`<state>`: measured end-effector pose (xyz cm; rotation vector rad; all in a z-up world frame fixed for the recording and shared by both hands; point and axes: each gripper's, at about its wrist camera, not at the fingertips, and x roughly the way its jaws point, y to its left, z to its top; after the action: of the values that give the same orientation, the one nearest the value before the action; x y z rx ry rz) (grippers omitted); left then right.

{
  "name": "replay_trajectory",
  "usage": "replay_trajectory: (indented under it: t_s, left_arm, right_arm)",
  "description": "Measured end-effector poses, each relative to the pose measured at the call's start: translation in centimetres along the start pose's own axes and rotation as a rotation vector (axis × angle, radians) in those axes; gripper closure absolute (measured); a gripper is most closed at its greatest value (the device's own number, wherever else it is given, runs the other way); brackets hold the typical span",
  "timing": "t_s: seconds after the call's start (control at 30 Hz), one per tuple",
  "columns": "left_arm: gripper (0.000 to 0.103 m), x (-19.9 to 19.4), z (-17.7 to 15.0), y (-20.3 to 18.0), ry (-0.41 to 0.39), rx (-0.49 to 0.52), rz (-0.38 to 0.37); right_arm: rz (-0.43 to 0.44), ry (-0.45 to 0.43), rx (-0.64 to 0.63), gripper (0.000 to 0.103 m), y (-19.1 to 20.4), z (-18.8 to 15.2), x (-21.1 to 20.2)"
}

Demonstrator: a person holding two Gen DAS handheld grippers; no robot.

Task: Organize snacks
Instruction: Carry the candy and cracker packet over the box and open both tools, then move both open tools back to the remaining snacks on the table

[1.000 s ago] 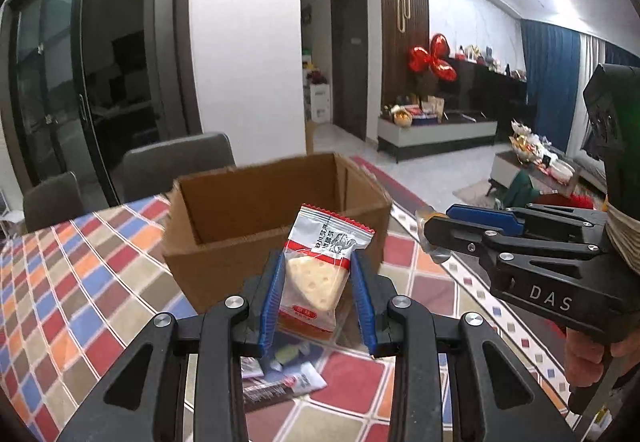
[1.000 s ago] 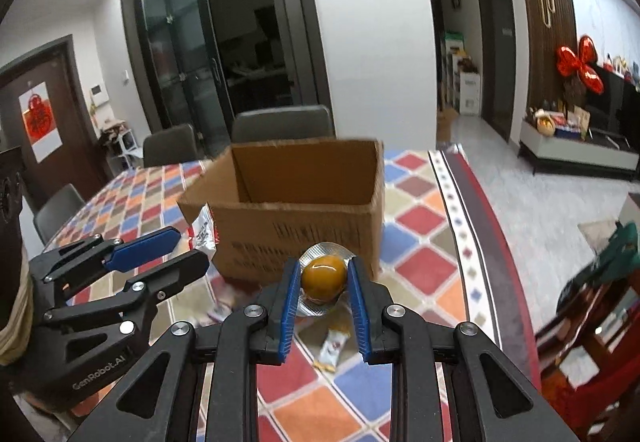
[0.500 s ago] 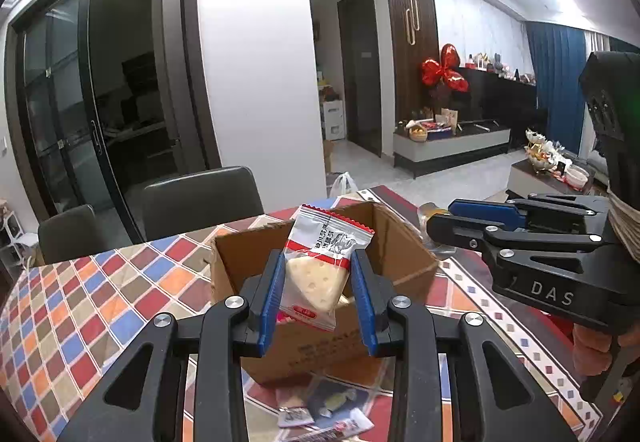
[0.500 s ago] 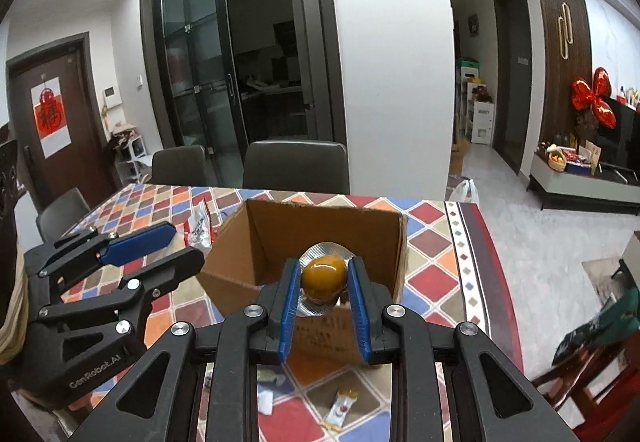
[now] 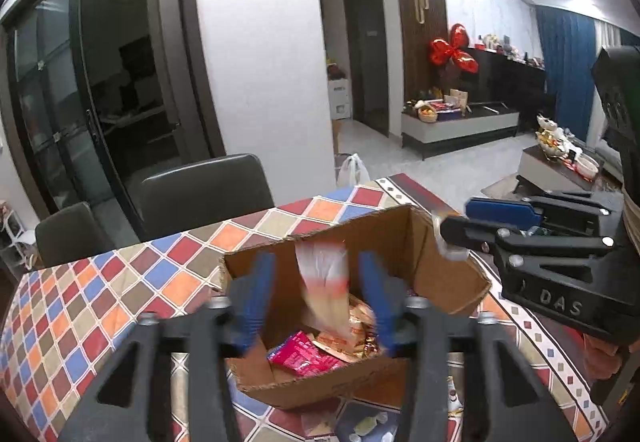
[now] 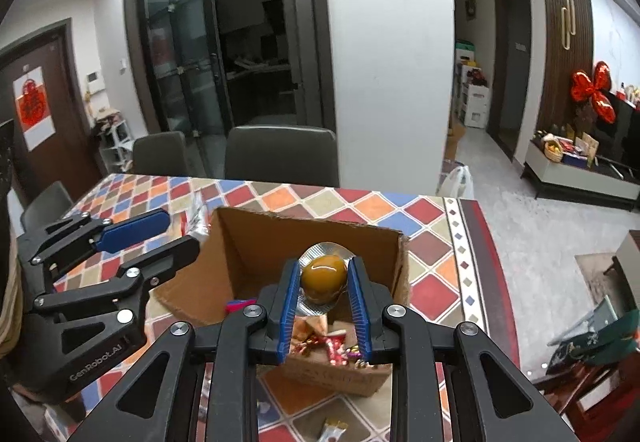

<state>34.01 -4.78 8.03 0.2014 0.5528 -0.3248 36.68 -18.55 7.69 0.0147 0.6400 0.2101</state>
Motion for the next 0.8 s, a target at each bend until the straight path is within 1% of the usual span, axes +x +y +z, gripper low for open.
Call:
replay_trajectory:
  t_s: [0.03,0.1,0.3,0.5,0.67,0.8]
  left_arm:
    - [0.049,-0.3,0.0,-0.1,-0.008,-0.002,0.006]
    - [0.049,-0.5,-0.2,0.0,-0.01,0.003,0.007]
    - [0.049,-1.9,-1.8,-0.5,-0.023,0.025,0.001]
    - [0.049,-3.8,-4.4,-1.4,-0.043,0.057,-0.007]
    - [0.049,-4.6,-6.7,-2.1,-0.039,0.092,-0.023]
    - [0.049,-4.6,-8.4,-2.7,-0.014,0.113,-0.044]
  right_arm:
    - [0.001,0.006,0.009,0.069,-0.2,0.1,0.2]
    - [-0.008,0.004,0.023,0.067,-0.4,0.1,0.2]
    - [-0.018,-0.013,0.008,0.067,0.1,-1.1,-1.1]
    - [-0.042,-0.037,-0.006,0.067,1.1,-3.4,-2.9]
    - [-0.026,-0.018,0.026,0.067,1.3,-5.5,-3.5]
    - [-0.017,0.011,0.048,0.067,1.4,-7.3,-3.4]
